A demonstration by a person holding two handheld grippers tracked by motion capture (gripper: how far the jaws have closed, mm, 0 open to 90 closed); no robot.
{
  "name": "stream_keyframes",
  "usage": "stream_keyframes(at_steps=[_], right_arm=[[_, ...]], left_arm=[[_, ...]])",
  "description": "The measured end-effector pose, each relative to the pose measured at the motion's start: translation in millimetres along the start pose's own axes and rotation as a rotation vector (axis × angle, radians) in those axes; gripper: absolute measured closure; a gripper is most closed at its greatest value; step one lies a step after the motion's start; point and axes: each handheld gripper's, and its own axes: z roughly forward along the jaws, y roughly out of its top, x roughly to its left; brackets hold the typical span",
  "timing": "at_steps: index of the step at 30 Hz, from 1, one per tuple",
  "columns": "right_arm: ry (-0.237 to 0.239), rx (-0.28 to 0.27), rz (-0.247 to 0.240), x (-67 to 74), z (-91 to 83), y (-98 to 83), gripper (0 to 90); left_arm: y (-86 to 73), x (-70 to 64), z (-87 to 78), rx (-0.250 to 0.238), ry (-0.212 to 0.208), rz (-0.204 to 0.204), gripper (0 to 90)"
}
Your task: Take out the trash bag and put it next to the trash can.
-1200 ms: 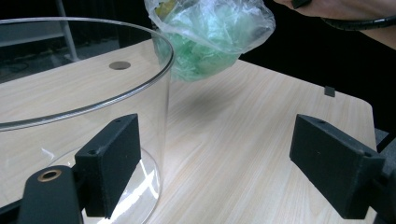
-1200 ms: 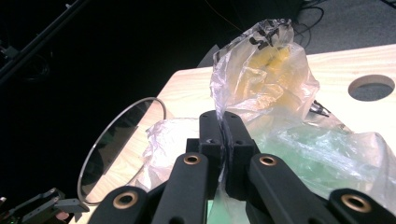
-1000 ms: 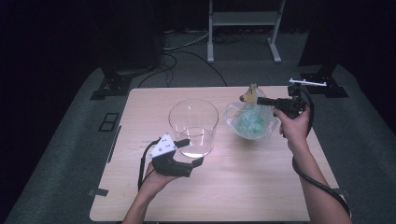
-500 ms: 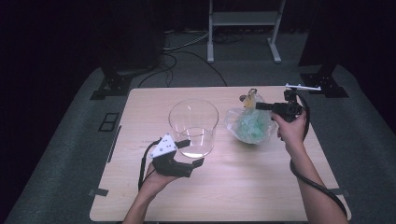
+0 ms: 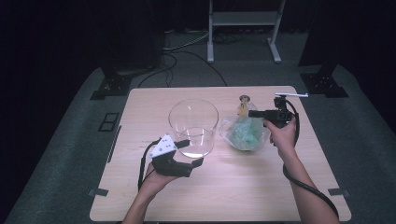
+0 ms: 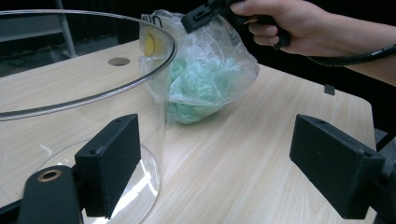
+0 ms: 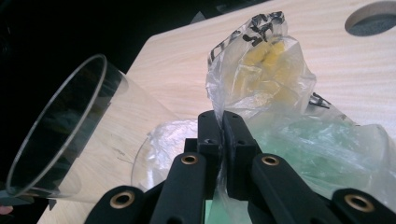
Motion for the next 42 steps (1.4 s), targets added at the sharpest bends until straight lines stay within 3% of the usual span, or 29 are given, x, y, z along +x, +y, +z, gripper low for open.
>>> stream_keyframes(at_steps=[4, 8, 18, 27, 31, 34, 42], right_arm=[[-0.006, 0.009, -0.001, -2.6, 3.5, -3.3, 83.9], [-0.012, 0.012, -0.006, -2.9, 4.1, -3.9, 73.5], [-0.034, -0.036, -0.068, 9.5, -9.4, 5.1, 56.9], [-0.072, -0.070, -0.108, 16.6, -25.8, 11.9, 54.0], [-0.111, -0.139, -0.110, 18.0, -38.6, 14.5, 55.0], [-0.098, -0.172, -0.098, 16.9, -47.4, 16.1, 55.0], [-0.063, -0.139, -0.118, 15.4, -56.9, 12.4, 53.0]], left_arm=[[-0.5, 0.6, 0.1, 0.001, 0.001, 0.000, 15.4], [-0.8, 0.7, 0.6, 0.004, -0.001, -0.002, 15.4], [-1.2, -0.3, 0.3, 0.006, -0.002, -0.003, 15.4], [-1.5, -1.2, 2.0, 0.012, -0.006, 0.000, 15.4], [-2.0, -0.8, 2.3, 0.010, -0.004, -0.001, 15.4], [-2.0, -0.5, 2.1, 0.008, -0.006, -0.003, 15.4], [-2.4, -1.3, 3.5, 0.012, -0.008, -0.001, 15.4]])
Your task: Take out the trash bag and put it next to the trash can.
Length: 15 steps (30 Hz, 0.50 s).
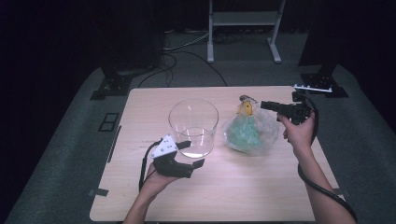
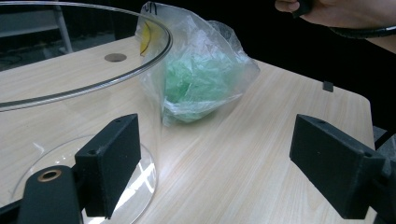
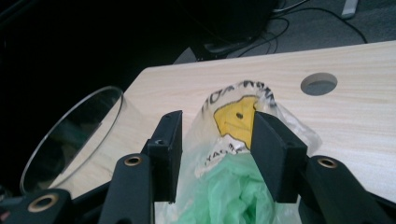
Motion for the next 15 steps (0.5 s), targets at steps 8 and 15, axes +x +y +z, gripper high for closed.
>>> stream_keyframes(at_steps=[8, 15], right_arm=[[0.032, 0.034, -0.004, -8.4, -4.2, -14.2, 50.6], [0.048, 0.065, -0.006, -16.6, -13.0, -29.9, 49.4]], left_arm=[[-0.9, 0.5, 0.7, 0.003, 0.001, -0.004, 15.4], [-1.2, 0.1, 1.1, 0.006, 0.000, -0.004, 15.4]])
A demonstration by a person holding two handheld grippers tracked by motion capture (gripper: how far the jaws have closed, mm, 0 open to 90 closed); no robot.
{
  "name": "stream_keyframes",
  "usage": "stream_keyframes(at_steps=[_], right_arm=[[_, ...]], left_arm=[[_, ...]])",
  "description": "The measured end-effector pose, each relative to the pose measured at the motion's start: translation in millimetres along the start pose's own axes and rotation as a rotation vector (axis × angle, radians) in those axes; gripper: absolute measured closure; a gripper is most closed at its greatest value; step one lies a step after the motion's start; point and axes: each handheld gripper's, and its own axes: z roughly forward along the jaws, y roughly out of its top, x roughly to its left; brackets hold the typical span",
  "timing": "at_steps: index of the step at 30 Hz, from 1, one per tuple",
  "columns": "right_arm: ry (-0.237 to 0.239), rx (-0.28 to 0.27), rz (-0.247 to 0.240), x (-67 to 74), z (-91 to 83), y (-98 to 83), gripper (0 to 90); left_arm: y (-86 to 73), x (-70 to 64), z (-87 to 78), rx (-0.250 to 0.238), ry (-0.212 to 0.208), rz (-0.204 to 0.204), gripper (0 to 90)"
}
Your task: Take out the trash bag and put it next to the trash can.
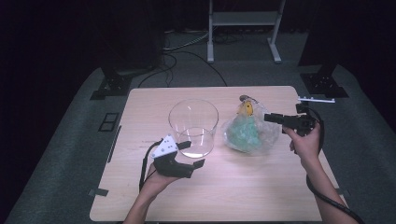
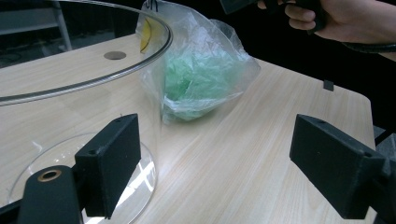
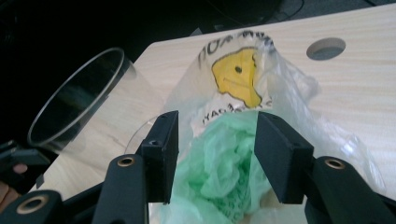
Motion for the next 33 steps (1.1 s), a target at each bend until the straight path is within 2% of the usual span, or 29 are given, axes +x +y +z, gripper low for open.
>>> stream_keyframes(at_steps=[16, 24, 29, 33], right_arm=[[0.022, 0.039, -0.017, -7.4, -13.6, -50.5, 47.4], [0.057, 0.023, 0.013, -13.3, -22.5, -72.7, 46.9], [0.066, 0.030, 0.031, -17.3, -25.7, -94.9, 46.5], [0.075, 0.039, 0.069, -24.0, -25.8, -113.4, 46.5]], left_arm=[[-1.6, 0.6, 1.3, 0.002, 0.001, -0.007, 15.4], [-2.7, 0.7, 1.6, 0.007, 0.001, -0.012, 15.4], [-3.4, 0.2, 1.9, 0.007, -0.001, -0.014, 15.4], [-3.1, 0.3, 1.6, 0.007, -0.001, -0.014, 15.4]])
